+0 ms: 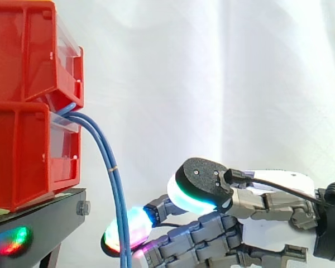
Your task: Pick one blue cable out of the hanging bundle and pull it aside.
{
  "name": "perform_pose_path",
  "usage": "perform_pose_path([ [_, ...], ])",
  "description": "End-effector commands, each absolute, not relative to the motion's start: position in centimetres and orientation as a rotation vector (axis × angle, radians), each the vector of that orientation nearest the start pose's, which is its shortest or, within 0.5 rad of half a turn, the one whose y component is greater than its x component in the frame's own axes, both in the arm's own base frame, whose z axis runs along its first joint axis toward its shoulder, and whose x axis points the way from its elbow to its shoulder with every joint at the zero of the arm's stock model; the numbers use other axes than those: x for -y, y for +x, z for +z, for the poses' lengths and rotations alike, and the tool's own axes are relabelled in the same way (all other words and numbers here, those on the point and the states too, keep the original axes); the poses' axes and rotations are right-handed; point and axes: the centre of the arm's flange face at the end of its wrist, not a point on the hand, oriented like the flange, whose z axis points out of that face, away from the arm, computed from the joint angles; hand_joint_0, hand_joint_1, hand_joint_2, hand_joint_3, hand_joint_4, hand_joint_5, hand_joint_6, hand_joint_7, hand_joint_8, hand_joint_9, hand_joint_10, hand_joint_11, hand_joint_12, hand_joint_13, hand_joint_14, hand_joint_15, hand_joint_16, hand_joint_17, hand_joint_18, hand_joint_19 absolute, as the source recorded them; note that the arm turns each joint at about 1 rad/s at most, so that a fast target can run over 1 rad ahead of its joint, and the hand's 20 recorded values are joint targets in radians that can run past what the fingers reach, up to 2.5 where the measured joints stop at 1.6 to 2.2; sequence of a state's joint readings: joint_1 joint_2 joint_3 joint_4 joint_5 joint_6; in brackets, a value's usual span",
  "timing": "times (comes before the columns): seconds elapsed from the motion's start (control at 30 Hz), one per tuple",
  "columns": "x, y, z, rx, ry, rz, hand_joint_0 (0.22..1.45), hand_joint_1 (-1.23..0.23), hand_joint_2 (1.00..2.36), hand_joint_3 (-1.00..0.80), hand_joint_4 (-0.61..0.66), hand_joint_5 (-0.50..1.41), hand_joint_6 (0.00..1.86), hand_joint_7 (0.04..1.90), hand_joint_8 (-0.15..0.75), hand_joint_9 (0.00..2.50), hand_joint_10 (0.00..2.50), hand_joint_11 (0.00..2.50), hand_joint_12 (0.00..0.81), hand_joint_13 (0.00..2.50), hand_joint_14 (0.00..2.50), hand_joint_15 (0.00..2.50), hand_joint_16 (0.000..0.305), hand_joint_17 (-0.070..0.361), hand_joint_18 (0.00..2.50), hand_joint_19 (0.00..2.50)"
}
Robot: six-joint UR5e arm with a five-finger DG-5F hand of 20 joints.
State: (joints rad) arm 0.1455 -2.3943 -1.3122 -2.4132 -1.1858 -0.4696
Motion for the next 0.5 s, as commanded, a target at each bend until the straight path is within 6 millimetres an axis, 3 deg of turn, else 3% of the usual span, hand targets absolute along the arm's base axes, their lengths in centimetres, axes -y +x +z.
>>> perform_pose_path([
  [0.0, 5.7, 77.0, 16.1, -1.119, 0.935, 0.769, 0.51, -0.57, 1.00, -0.50, 0.26, -0.16, 0.50, 0.73, 0.273, 0.62, 0.00, 0.14, 0.315, 0.55, 0.01, 0.25, 0.039, 0.088, 0.35, 0.23],
  [0.3, 5.3, 77.0, 16.1, -1.119, 0.928, 0.771, 0.51, -0.57, 1.00, -0.50, 0.27, -0.16, 0.50, 0.73, 0.269, 0.62, 0.00, 0.14, 0.315, 0.56, 0.01, 0.24, 0.039, 0.089, 0.36, 0.24],
  [0.47, 5.4, 77.7, 14.0, -1.129, 0.954, 0.781, 0.51, -0.57, 1.00, -0.50, 0.27, -0.16, 0.50, 0.73, 0.270, 0.63, 0.00, 0.14, 0.314, 0.56, 0.01, 0.24, 0.039, 0.089, 0.36, 0.25],
])
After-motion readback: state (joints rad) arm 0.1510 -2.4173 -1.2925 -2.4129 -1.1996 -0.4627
